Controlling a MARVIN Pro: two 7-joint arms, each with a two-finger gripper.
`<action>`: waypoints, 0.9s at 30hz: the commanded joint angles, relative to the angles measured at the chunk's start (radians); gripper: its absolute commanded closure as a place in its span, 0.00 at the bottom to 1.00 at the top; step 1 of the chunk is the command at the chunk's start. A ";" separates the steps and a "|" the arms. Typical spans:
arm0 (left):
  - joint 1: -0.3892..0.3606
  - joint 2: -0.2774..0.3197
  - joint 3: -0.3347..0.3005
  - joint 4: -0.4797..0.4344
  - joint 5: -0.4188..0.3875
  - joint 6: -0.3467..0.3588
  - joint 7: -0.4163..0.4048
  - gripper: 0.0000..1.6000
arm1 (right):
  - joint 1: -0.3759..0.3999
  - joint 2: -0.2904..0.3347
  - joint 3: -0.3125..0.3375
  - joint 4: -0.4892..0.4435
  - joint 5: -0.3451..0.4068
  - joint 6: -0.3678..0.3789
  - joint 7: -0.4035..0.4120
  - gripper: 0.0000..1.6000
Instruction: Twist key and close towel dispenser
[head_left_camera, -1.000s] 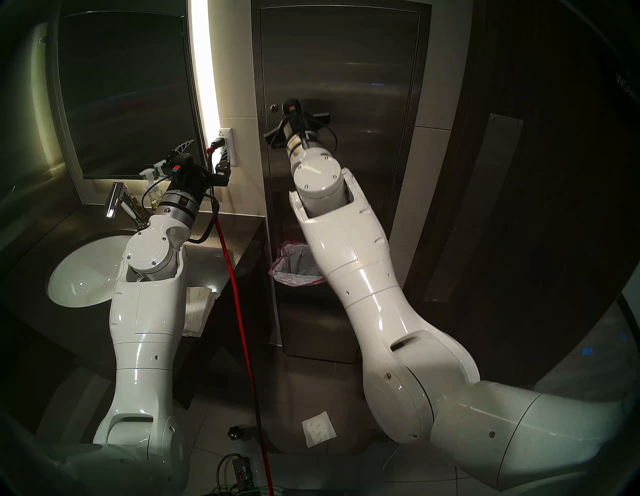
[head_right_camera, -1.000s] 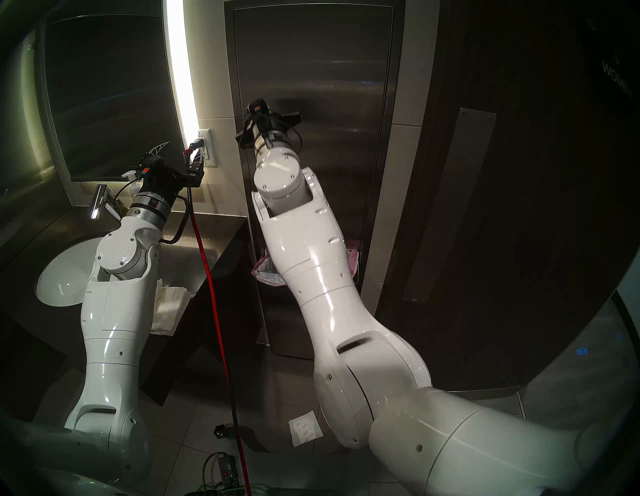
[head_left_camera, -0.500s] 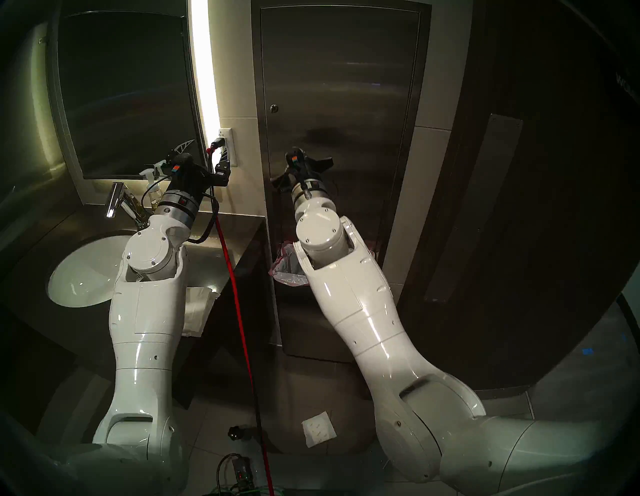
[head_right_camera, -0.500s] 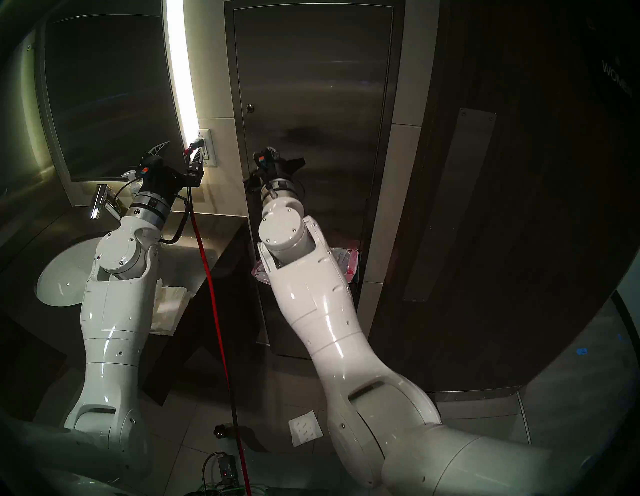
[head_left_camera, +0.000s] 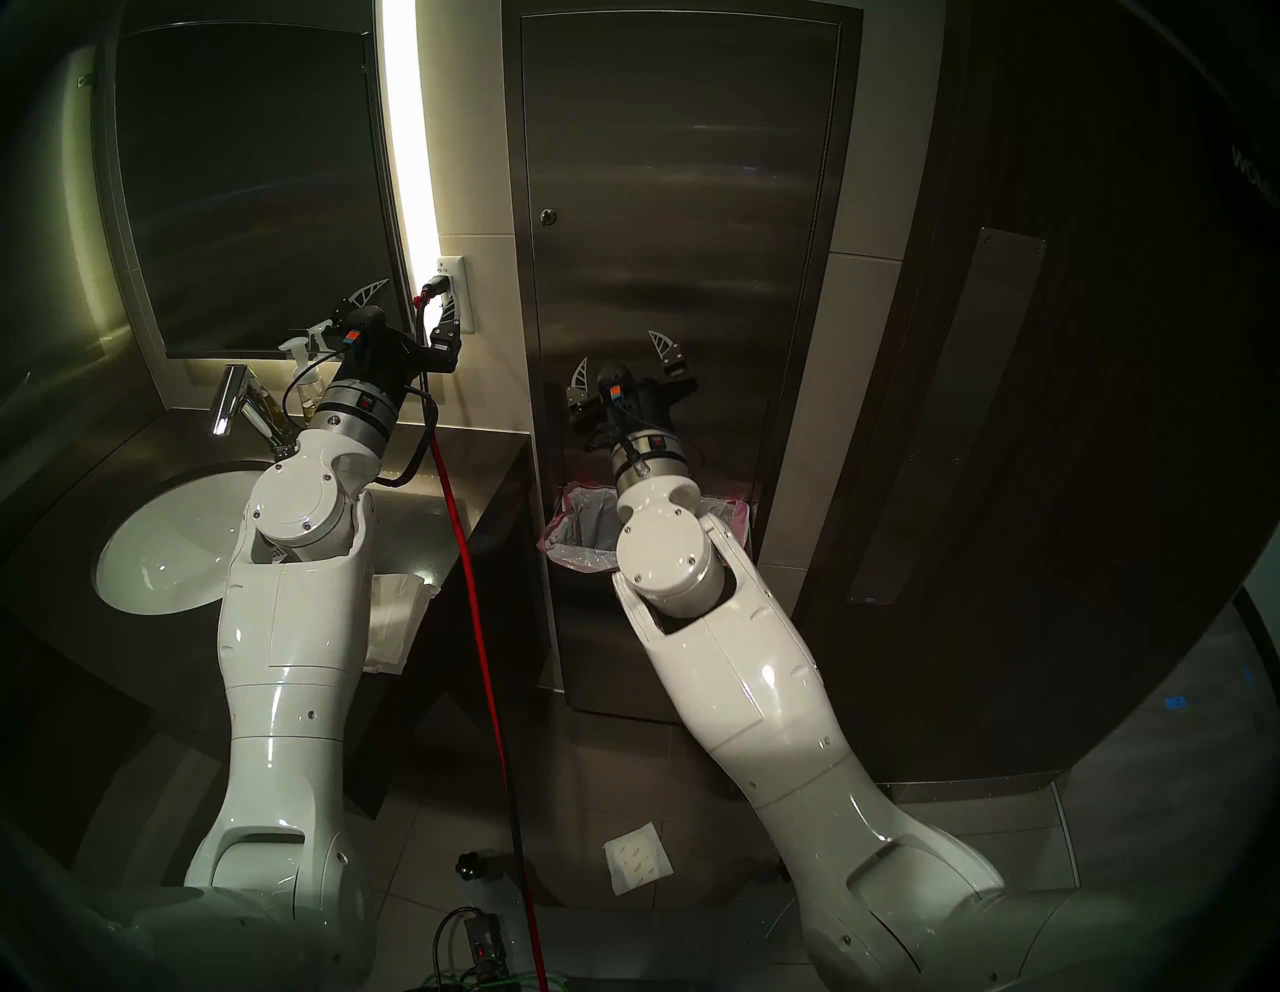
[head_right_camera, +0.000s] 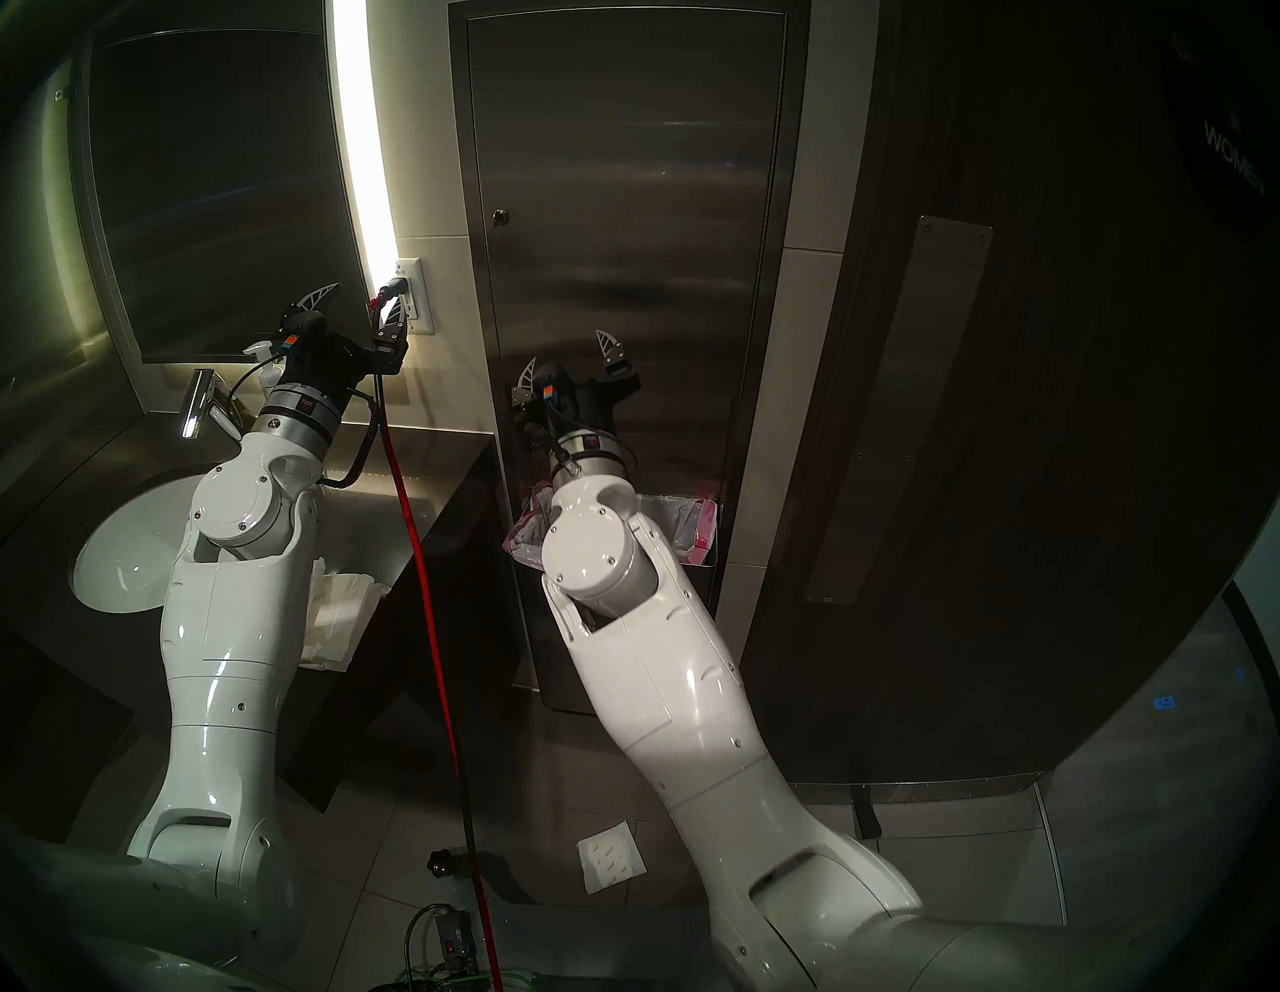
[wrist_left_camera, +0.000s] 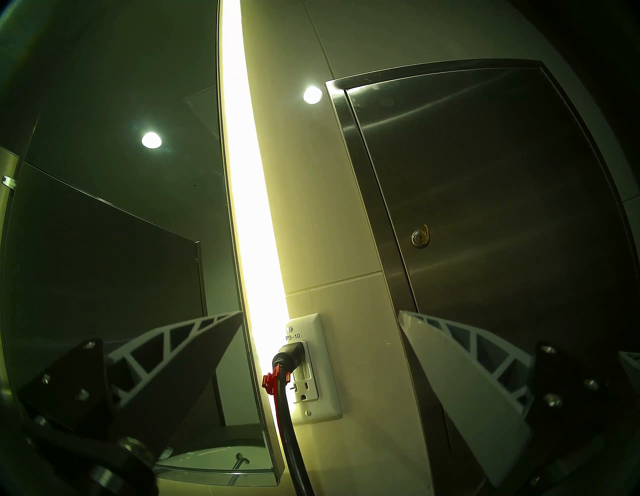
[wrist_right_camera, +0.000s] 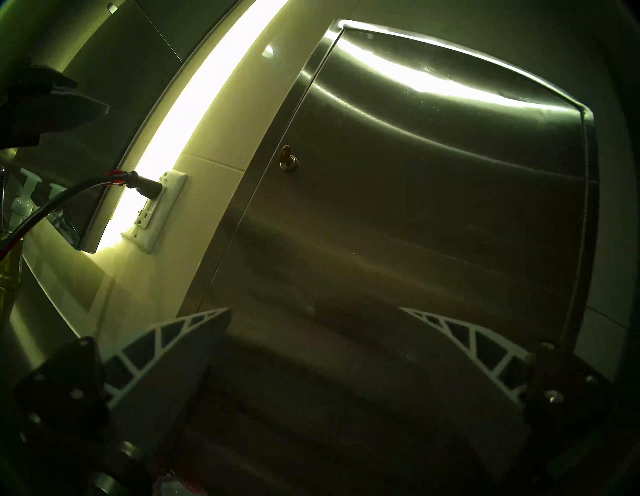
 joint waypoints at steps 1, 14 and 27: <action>-0.018 0.000 0.003 -0.011 0.000 -0.003 0.001 0.00 | -0.115 0.063 -0.042 -0.113 -0.012 -0.017 -0.084 0.00; -0.020 0.002 0.006 -0.012 0.000 -0.003 0.002 0.00 | -0.306 0.178 -0.063 -0.290 0.064 0.010 -0.320 0.00; -0.025 0.004 0.010 -0.011 0.002 -0.001 0.009 0.00 | -0.389 0.283 -0.136 -0.459 0.286 0.098 -0.465 0.00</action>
